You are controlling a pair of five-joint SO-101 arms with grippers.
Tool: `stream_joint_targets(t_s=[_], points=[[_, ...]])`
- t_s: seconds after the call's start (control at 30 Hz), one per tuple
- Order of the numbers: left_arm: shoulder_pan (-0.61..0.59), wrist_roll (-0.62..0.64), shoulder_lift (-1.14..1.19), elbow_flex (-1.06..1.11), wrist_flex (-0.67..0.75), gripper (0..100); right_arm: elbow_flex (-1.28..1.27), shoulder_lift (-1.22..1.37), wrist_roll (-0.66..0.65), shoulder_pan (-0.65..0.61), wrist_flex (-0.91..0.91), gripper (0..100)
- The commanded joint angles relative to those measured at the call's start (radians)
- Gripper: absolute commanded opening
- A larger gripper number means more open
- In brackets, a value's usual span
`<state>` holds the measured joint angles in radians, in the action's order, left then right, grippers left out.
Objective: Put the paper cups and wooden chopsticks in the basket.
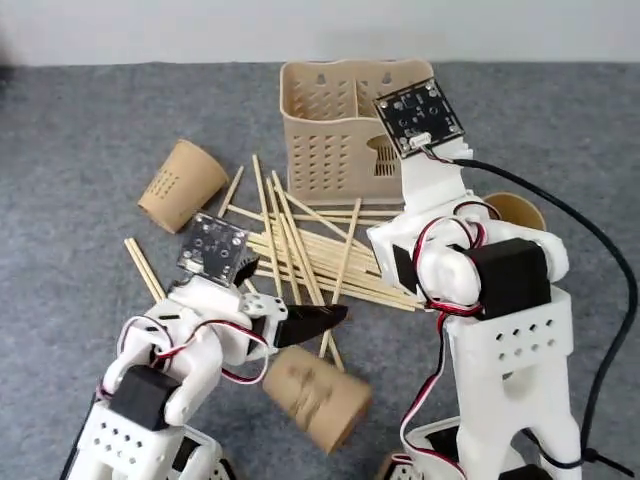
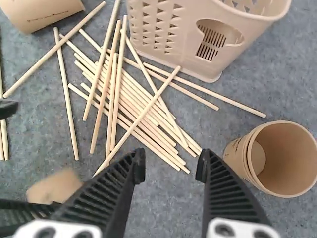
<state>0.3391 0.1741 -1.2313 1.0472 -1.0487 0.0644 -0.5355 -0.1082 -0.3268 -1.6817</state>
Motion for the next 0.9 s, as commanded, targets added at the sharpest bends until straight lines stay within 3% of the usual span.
stream_joint_targets(t_s=[0.0,0.23,0.4,0.57,0.67,0.87], points=[[-0.069,-0.015,-0.009,-0.114,-0.018,47,0.006,-0.015,0.009,0.002,-0.007,18.0],[-0.255,-0.021,-0.017,-0.147,-0.021,47,0.006,-0.005,0.003,0.001,-0.108,18.0],[-0.356,-0.021,-0.017,-0.137,-0.034,47,-0.032,-0.016,-0.103,0.002,-0.114,17.7],[-0.319,-0.046,-0.015,-0.137,-0.124,47,-0.106,-0.016,-0.118,0.007,-0.113,17.7],[-0.27,0.02,-0.009,-0.136,-0.121,47,-0.12,-0.016,-0.118,0.007,-0.113,17.7],[-0.255,0.221,-0.017,-0.14,0.04,47,-0.121,-0.016,-0.115,0.007,-0.114,17.7]])
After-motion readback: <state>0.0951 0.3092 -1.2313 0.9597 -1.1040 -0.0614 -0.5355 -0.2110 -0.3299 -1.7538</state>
